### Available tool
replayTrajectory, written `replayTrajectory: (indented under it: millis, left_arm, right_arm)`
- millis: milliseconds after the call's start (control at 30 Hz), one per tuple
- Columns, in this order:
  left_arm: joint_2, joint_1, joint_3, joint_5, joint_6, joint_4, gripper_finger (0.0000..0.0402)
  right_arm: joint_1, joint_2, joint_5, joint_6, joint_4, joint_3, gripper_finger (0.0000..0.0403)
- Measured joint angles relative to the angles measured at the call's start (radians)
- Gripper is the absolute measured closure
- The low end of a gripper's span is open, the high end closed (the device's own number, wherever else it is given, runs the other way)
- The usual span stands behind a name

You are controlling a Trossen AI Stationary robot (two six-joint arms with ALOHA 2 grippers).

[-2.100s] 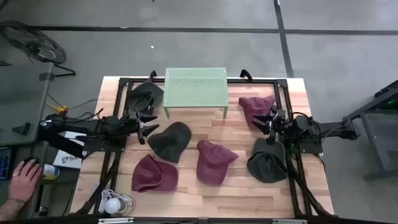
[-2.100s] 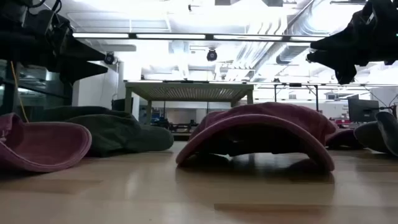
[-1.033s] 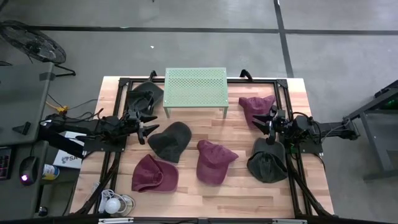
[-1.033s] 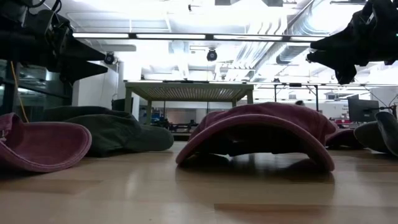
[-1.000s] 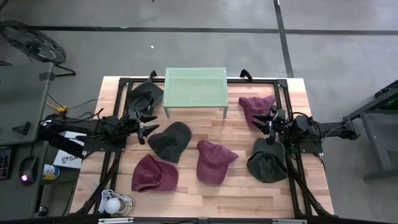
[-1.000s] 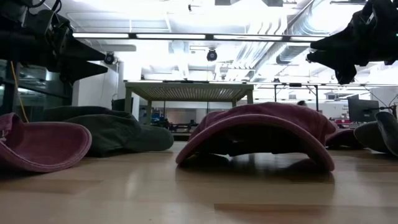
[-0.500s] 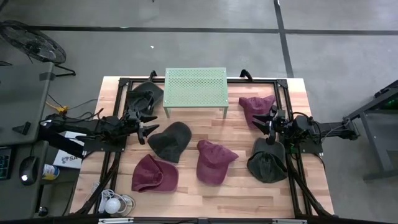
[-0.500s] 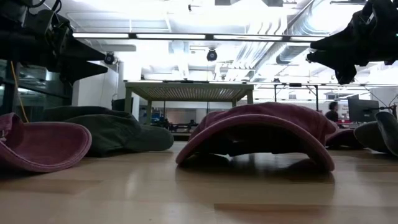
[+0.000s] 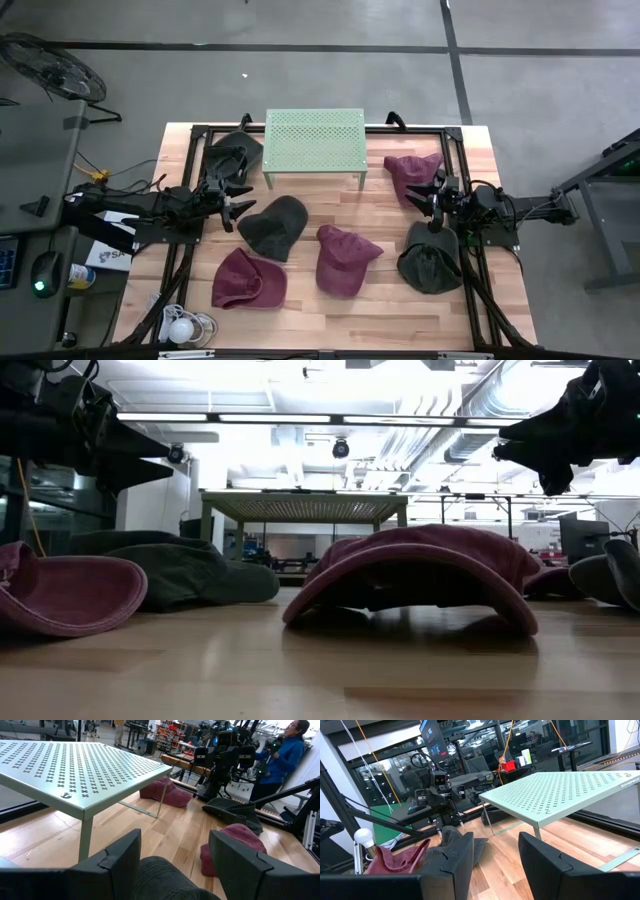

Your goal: Pick & Place hat

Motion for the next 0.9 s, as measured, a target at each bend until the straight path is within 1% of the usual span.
replayTrajectory:
  millis: [767,900]
  left_arm:
    - [0.000,0.000,0.000,0.000,0.000,0.000,0.0172]
    - [0.000,0.000,0.000,0.000,0.000,0.000,0.0172]
  right_arm:
    - [0.000,0.000,0.001,0.000,0.000,0.000,0.0254]
    - [0.000,0.000,0.055,0.006,0.000,0.000,0.0254]
